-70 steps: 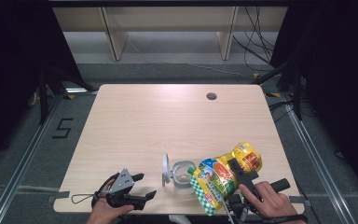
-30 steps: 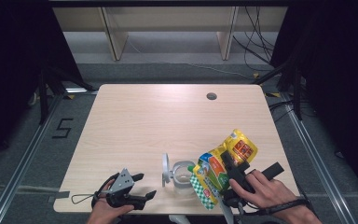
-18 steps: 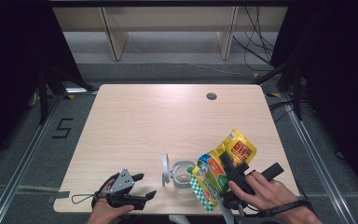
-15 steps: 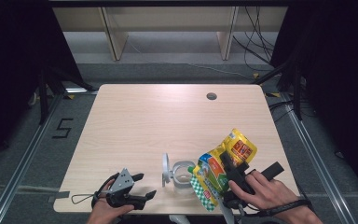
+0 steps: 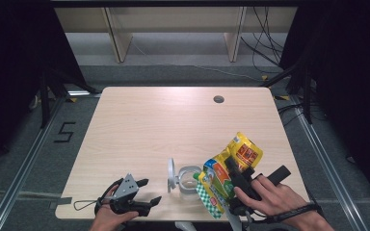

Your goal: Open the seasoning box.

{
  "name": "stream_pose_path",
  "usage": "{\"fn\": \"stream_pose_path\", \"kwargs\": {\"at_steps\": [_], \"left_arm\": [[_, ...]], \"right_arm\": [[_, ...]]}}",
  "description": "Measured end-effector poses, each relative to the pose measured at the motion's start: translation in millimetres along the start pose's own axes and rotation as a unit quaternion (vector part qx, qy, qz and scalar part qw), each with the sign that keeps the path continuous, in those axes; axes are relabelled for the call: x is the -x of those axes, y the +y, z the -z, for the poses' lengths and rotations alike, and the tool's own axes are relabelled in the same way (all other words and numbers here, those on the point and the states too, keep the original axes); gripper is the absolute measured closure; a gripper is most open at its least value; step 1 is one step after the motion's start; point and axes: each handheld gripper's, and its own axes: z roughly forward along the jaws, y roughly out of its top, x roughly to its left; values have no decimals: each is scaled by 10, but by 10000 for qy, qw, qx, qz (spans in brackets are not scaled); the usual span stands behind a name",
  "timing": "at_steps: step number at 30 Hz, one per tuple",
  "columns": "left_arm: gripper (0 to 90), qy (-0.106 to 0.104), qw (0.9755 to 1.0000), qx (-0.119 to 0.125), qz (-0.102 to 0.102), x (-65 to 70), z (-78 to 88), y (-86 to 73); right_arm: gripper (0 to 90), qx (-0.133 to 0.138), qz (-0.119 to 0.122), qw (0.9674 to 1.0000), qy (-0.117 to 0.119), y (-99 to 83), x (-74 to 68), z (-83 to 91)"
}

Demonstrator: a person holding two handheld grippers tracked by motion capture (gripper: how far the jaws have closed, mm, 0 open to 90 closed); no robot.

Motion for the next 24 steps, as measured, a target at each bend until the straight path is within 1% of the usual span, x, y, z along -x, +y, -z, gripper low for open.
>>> {"fn": "stream_pose_path", "kwargs": {"at_steps": [1, 2, 3, 5, 6, 9, 10, 11, 12, 13, 14, 15, 16, 17, 18, 19, 20, 21, 22, 23, 24], "left_arm": [[235, -3, 10000, 4, -4, 1, 0, 0], [235, 6, 10000, -12, -28, -2, 2, 1], [235, -5, 10000, 2, -6, 1, 0, 0], [235, -7, 10000, -12, -21, 1, 0, 0], [235, -43, 9999, -22, 93, 14, -2, -3], [235, -30, 9999, -13, 113, 20, -7, -6], [235, -28, 9999, -14, 113, 22, -8, -6], [235, -26, 10000, -13, 37, 15, -5, -3], [235, -23, 10000, -18, -57, 4, -2, 1], [234, -25, 10000, -22, -7, 9, -1, -2], [234, -21, 10000, -25, 90, 16, -2, -6], [233, -68, 9999, -36, 106, 15, -2, -5], [231, -53, 9999, -16, 110, 20, -5, -7], [228, -46, 10000, -28, -34, 7, -4, -2], [222, -32, 9999, -32, 102, 24, -9, -8], [216, -48, 10000, -7, -19, 10, -14, -6], [211, -84, 9999, -55, -16, 8, -12, -3], [208, -88, 9999, -60, -16, 9, -12, -3], [207, -77, 9999, -77, -31, 11, -8, -2], [207, -65, 9999, -73, -47, 11, -7, -2], [207, -58, 9999, -75, -42, 11, -6, -2]], "right_arm": [[509, 3, 8, 10000, 5, -2, 0, 1], [510, 78, 355, 9993, 49, -17, 43, -15], [510, -1, 301, 9995, 69, -22, 33, -8], [511, -5, 349, 9994, 70, -25, 39, -10], [511, 1, 355, 9993, 68, -27, 41, -9], [511, -22, 452, 9990, 45, -33, 57, -10], [512, -57, 419, 9991, 37, -33, 63, -2], [512, 31, 591, 9982, 28, -29, 84, -16], [511, -3, 530, 9986, 28, -33, 79, -8], [512, 13, 544, 9985, 31, -37, 85, -12], [512, -1, 529, 9986, 13, -39, 93, -11], [511, 30, 651, 9979, 28, -38, 103, -24], [512, -35, 568, 9984, 23, -45, 98, -10], [512, -24, 584, 9983, 11, -49, 100, -10], [511, -17, 603, 9982, 20, -53, 105, -12], [511, -17, 644, 9979, 31, -53, 102, -22], [512, -18, 633, 9980, 14, -50, 113, -21], [512, 36, 718, 9974, 27, -45, 122, -32], [512, 33, 651, 9979, 29, -43, 123, -25], [512, 13, 655, 9978, 38, -37, 120, -23], [512, 60, 732, 9973, 33, -32, 120, -38]]}}
